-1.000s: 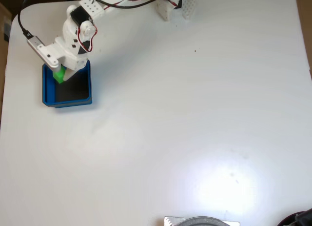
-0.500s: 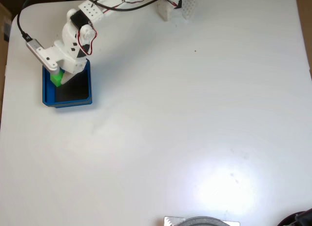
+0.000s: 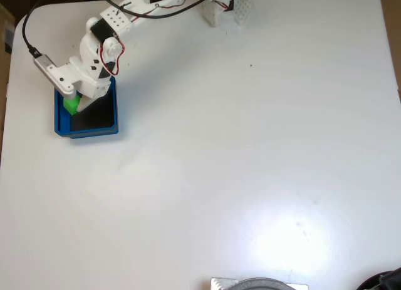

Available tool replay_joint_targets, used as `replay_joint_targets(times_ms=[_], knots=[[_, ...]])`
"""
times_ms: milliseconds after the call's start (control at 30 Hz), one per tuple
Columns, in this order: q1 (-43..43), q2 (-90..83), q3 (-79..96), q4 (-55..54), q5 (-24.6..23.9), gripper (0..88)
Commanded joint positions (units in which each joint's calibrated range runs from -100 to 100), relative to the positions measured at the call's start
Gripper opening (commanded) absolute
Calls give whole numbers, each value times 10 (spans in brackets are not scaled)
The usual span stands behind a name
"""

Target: Pick up green cube and drop it in the blue box

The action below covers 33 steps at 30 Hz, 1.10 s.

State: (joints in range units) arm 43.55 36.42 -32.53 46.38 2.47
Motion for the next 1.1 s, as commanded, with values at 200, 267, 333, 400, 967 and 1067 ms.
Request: replay_joint_targets(times_ms=[200,267,333,400,967,1067], knots=[[2,-12,-35,-10,-1,23],[2,-12,-35,-10,-1,23],[2,-12,-35,-10,-1,23],[2,-13,-35,-10,-1,23],[2,-14,-35,-10,-1,55],[2,-13,-35,-10,-1,105]])
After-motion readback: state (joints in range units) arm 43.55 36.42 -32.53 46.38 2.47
